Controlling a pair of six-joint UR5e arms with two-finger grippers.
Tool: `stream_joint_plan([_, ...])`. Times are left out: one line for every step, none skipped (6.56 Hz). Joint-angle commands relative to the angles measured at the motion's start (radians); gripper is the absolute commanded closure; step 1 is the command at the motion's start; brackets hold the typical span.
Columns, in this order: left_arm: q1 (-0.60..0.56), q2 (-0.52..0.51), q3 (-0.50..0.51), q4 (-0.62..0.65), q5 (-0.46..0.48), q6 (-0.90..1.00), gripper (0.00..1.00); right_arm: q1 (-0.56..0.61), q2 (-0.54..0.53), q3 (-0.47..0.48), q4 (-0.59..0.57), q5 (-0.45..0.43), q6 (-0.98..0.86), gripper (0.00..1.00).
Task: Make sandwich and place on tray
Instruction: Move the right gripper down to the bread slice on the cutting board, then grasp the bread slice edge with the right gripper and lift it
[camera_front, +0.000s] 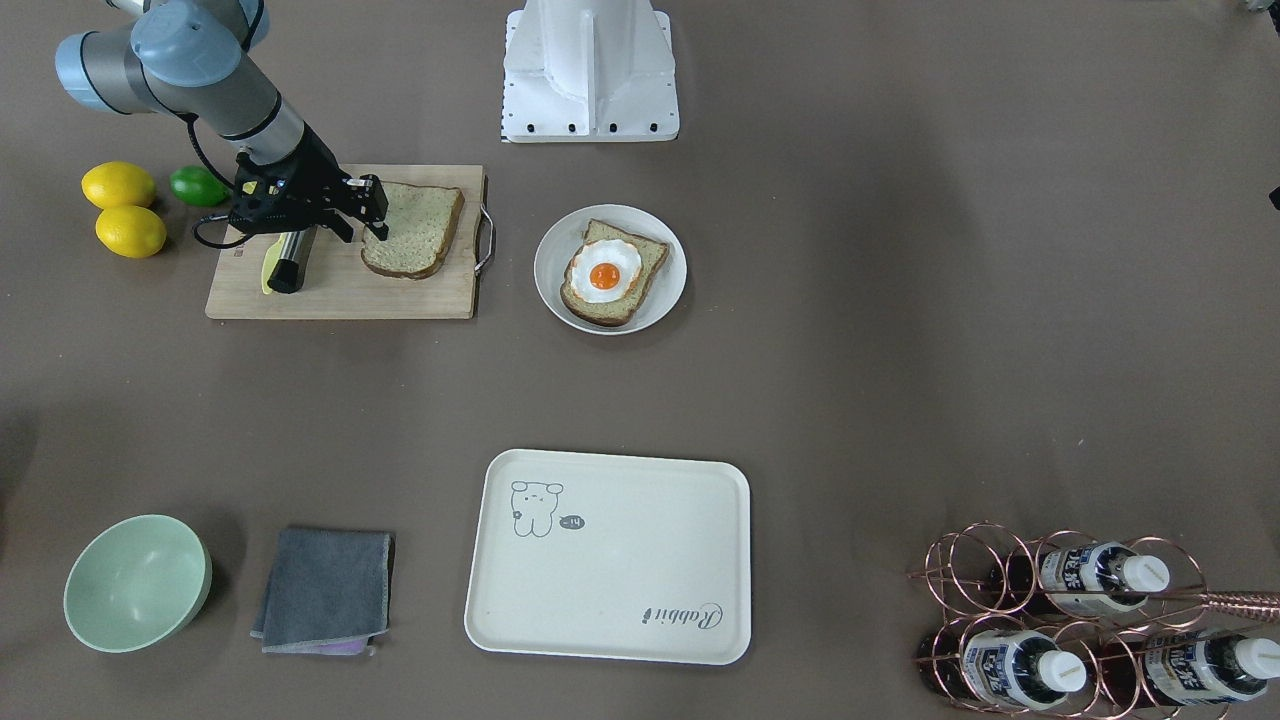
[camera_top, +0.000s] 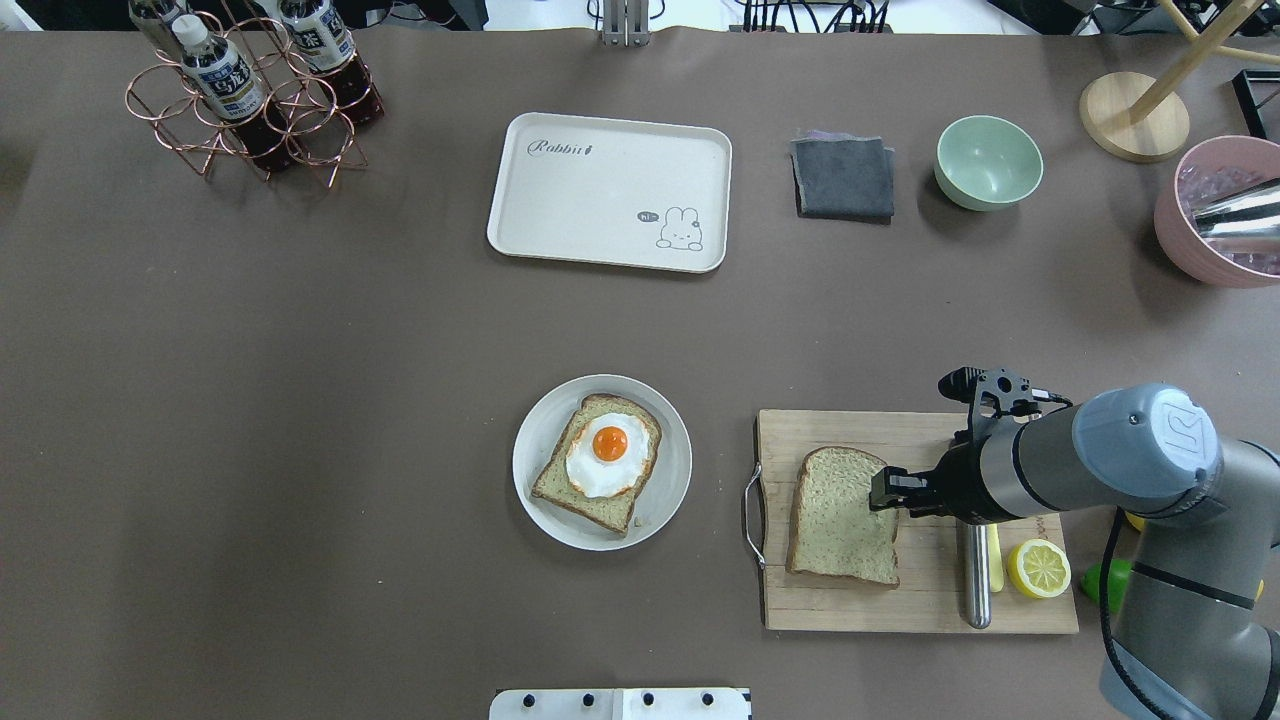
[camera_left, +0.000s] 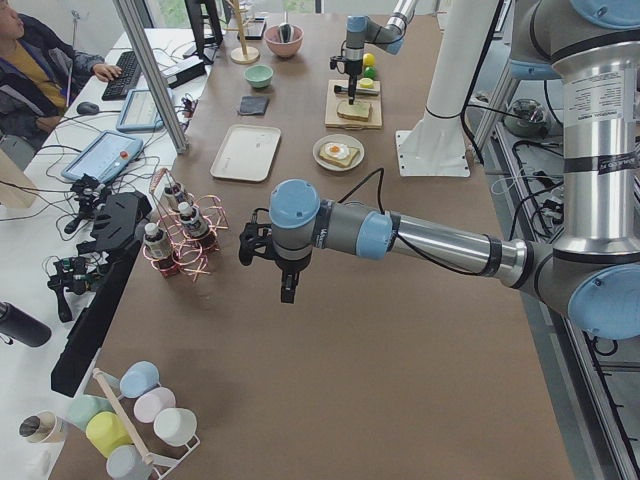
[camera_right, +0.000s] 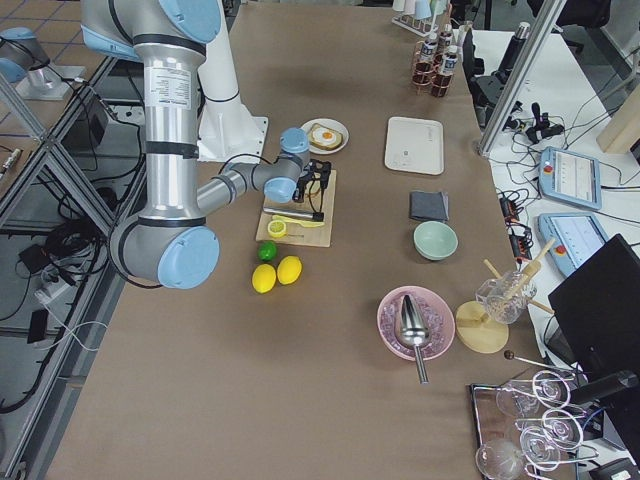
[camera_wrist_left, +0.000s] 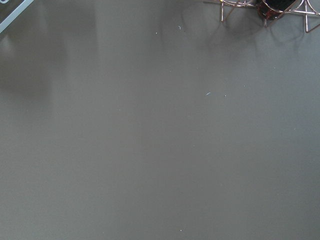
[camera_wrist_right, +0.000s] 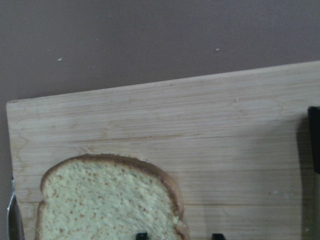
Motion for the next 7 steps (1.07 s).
stream_joint_plan([0.000,0.001,0.001,-0.002,0.000,0.000,0.03,-0.001,0.010,0.006,0.000,0.000,0.000,1.00])
stream_joint_plan([0.000,0.001,0.003,-0.002,0.000,0.000,0.03,-0.001,0.022,0.009,0.000,0.001,0.000,1.00])
stream_joint_plan([0.000,0.001,0.001,-0.002,0.000,0.000,0.03,0.001,0.027,0.032,0.000,0.008,0.000,1.00])
stream_joint_plan([0.000,0.004,0.000,-0.003,-0.003,0.000,0.03,0.004,0.053,0.058,0.000,0.011,0.001,1.00])
stream_joint_plan([0.000,0.004,0.001,-0.004,-0.015,0.000,0.03,0.011,0.095,0.061,0.000,0.009,0.001,1.00])
stream_joint_plan([-0.002,0.006,-0.002,-0.004,-0.015,0.001,0.03,0.021,0.172,0.038,-0.003,0.005,0.030,1.00])
stream_joint_plan([-0.002,0.007,0.001,-0.004,-0.015,0.000,0.03,0.024,0.244,0.005,-0.006,0.003,0.106,1.00])
